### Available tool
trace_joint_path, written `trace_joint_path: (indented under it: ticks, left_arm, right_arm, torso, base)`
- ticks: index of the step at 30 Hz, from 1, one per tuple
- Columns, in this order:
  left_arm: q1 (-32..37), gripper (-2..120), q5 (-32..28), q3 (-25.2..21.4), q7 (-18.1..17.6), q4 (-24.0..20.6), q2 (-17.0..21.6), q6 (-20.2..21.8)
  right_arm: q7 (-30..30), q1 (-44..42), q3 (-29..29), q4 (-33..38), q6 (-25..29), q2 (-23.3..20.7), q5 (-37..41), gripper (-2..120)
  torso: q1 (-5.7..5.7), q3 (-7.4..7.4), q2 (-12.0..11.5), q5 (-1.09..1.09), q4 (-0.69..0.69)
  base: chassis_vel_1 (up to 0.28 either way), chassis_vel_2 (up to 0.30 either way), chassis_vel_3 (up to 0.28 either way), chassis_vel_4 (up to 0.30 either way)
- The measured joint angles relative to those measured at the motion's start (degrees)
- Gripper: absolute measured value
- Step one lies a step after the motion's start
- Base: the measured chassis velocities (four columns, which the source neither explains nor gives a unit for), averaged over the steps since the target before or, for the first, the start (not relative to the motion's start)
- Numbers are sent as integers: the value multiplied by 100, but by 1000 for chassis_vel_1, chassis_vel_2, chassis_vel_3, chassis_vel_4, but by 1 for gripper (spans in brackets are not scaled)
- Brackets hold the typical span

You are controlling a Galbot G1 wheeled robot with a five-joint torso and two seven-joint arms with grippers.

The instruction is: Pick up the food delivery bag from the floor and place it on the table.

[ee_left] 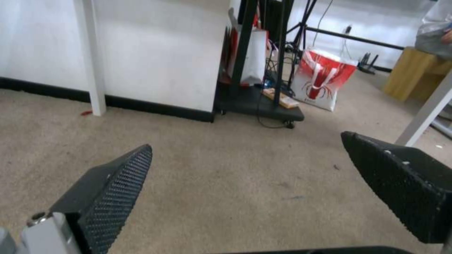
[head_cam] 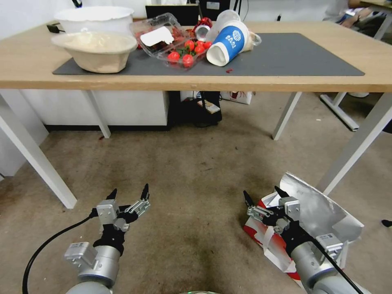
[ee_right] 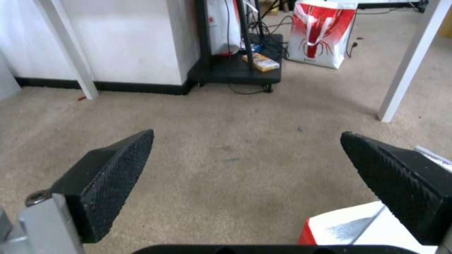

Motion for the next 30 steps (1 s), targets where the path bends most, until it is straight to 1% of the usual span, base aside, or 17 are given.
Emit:
trace_joint_path:
  ticks: [9,11,13,14,15,17,18,19,20,21,22,23,25,26,27,28,30]
  left_arm:
    - [-42,100,-23,-11,0,63,32,-6]
    - [-48,100,-21,-2,15,87,29,-54]
    - [-55,100,15,-1,63,88,46,-65]
    - [-55,100,15,-1,63,88,46,-65]
    - [-62,100,46,-5,75,88,58,-61]
    - [-72,100,110,-6,68,89,67,-7]
    - [-72,100,110,-6,68,89,67,-7]
    - [-78,100,129,0,56,92,64,5]
    - [-81,100,151,18,34,106,53,16]
    - [-81,100,151,18,34,106,53,16]
    - [-82,100,171,37,15,112,37,30]
    - [-82,100,171,37,15,112,37,30]
    - [-83,100,196,78,-27,113,7,68]
    - [-85,100,196,85,-45,110,2,90]
    - [-85,100,196,85,-45,110,2,90]
    - [-91,100,196,88,-64,109,3,112]
    - [-97,100,197,87,-74,109,9,138]
  right_arm:
    - [14,27,-11,-50,0,2,-7,100]
    - [55,41,-4,-40,13,-96,113,100]
    - [105,268,293,-2,18,-492,453,100]
    - [105,268,293,-2,18,-492,453,100]
    - [77,391,541,-35,5,-735,597,100]
    - [-88,605,1243,-340,-38,-1501,1124,100]
    - [-88,605,1243,-340,-38,-1501,1124,100]
    - [-183,667,1505,-540,-34,-1827,1362,100]
    - [-311,761,1776,-882,-30,-2293,1674,100]
    - [-311,761,1776,-882,-30,-2293,1674,100]
    - [-470,845,1905,-1145,-30,-2606,1873,100]
    - [-470,845,1905,-1145,-30,-2606,1873,100]
    - [-851,1115,1978,-1822,-42,-3298,2224,100]
    - [-1003,1270,1888,-2142,-34,-3558,2318,100]
    - [-1003,1270,1888,-2142,-34,-3558,2318,100]
    - [-1145,1441,1729,-2490,-20,-3810,2383,100]
    - [-1307,1630,1521,-2951,27,-4091,2384,100]
  torso:
    - [-7,0,-9,0,0]
    - [-7,0,-5,0,-2]
    - [-7,0,5,1,0]
    - [-7,0,5,1,0]
    - [-7,0,8,1,1]
    - [-6,0,15,3,0]
    - [-6,0,15,3,0]
    - [-5,0,17,3,0]
    - [-5,0,20,2,-1]
    - [-5,0,20,2,-1]
    - [-5,0,22,2,-1]
    - [-5,0,22,2,-1]
    - [-3,0,27,2,0]
    - [-3,0,29,1,1]
    - [-3,0,29,1,1]
    - [-2,0,31,4,1]
    - [-1,0,33,2,1]
  base:
    - [0,0,0,0]
    - [0,0,0,0]
    - [0,0,0,0]
    - [0,0,0,0]
    - [0,0,0,0]
    - [0,0,0,0]
    - [0,0,0,0]
    - [0,0,0,0]
    - [0,0,0,0]
    - [0,0,0,0]
    - [0,0,0,0]
    - [0,0,0,0]
    - [0,0,0,0]
    - [0,0,0,0]
    - [0,0,0,0]
    - [0,0,0,0]
    - [0,0,0,0]
